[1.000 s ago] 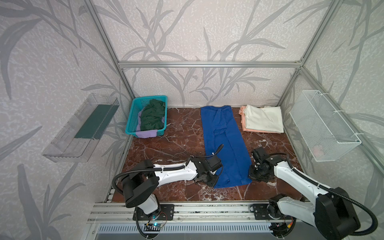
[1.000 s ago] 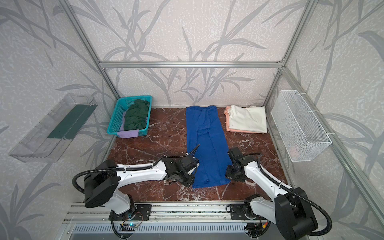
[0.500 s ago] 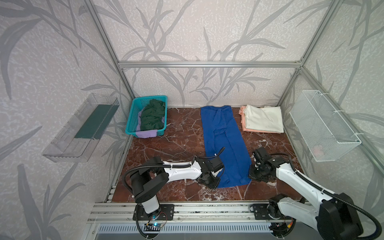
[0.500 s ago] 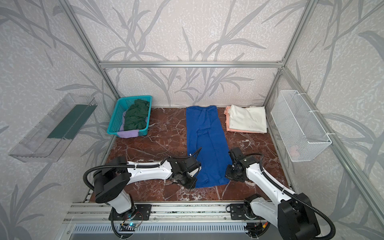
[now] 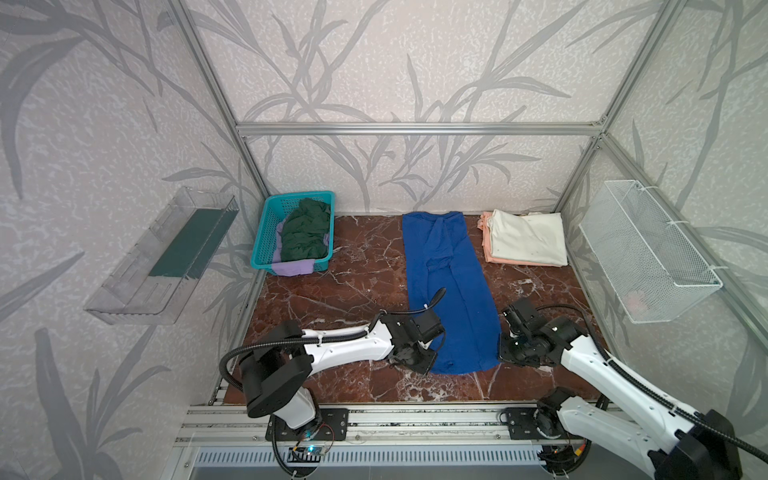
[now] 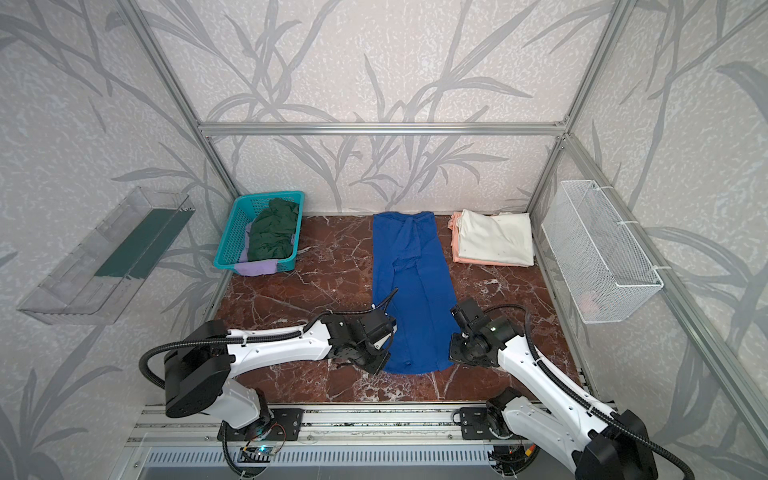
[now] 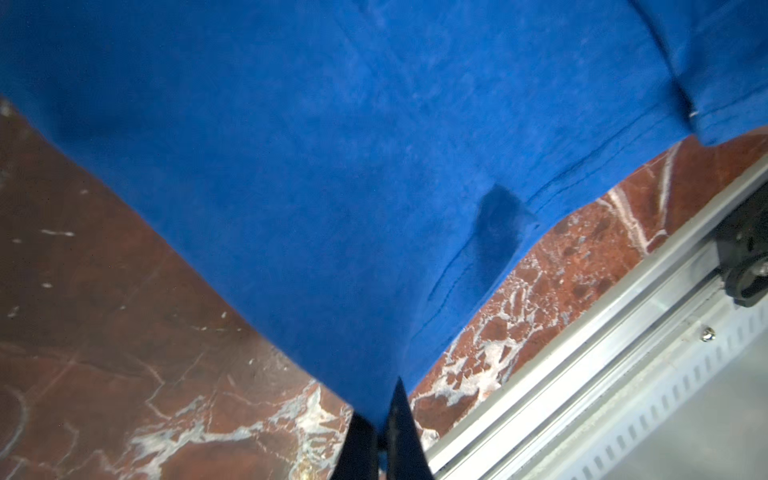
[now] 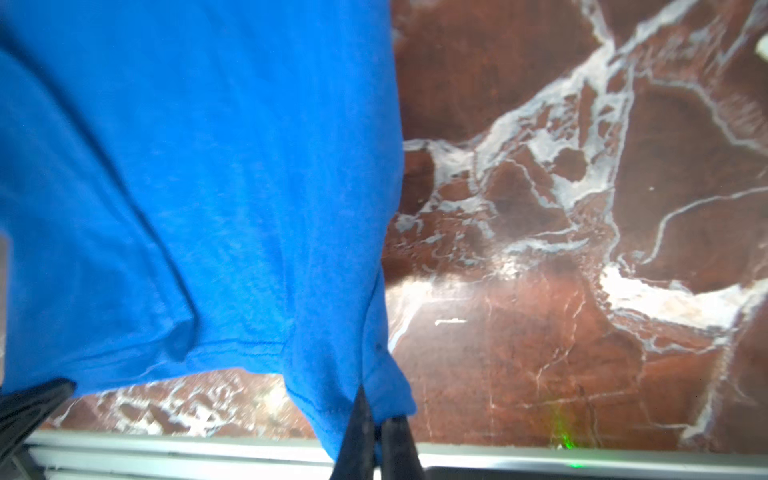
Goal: Fold and stack the t-shirts
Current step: 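Lift the near end of the blue strip with both grippers, then carry the held near end away from the robot, folding it over the strip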
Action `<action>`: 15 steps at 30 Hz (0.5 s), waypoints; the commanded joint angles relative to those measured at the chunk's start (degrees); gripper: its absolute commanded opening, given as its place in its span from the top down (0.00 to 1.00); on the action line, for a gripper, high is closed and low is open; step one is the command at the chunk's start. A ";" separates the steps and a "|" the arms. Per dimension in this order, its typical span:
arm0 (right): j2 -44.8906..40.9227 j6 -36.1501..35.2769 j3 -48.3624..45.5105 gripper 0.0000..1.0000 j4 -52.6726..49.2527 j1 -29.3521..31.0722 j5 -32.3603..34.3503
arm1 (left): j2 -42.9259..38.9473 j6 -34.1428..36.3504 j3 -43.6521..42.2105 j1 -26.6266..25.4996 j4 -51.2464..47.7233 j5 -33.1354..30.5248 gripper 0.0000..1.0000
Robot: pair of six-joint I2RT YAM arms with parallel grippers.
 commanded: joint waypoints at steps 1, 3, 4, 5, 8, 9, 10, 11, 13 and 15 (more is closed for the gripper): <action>-1.26 2.95 2.30 1.00 -4.97 2.43 1.97 | -2.99 -1.40 -0.07 0.05 -2.77 -1.93 1.00; -1.34 4.39 2.52 1.00 -5.01 4.18 1.81 | -4.99 -2.00 -0.71 -0.13 -3.35 -2.27 1.00; -1.42 5.07 2.59 1.00 -4.93 4.95 1.80 | -5.97 -2.46 -1.29 -0.09 -3.40 -2.42 1.00; -1.56 6.06 2.67 1.00 -5.02 6.00 1.94 | -7.31 -3.01 -2.10 -0.22 -3.51 -2.73 1.00; -2.37 9.34 3.35 1.00 -5.34 10.33 3.34 | -11.32 -4.77 -4.35 -0.77 -4.08 -3.48 1.00; -2.64 10.63 3.74 1.00 -5.71 12.22 4.30 | -12.83 -5.18 -4.94 -1.23 -4.39 -4.20 1.00; -2.82 11.68 4.11 1.00 -5.89 14.04 5.28 | -14.34 -5.67 -5.66 -1.57 -4.50 -4.81 1.00; -2.80 11.87 4.45 1.00 -6.09 15.31 6.18 | -15.34 -6.07 -6.25 -1.65 -4.50 -5.23 1.00; -2.35 12.37 5.37 1.00 -7.71 16.86 9.77 | -17.35 -6.77 -8.43 -1.58 -2.82 -5.96 1.00; -1.59 11.61 5.58 1.00 -7.33 16.87 11.17 | -18.81 -6.95 -9.88 -1.35 -0.13 -6.98 1.00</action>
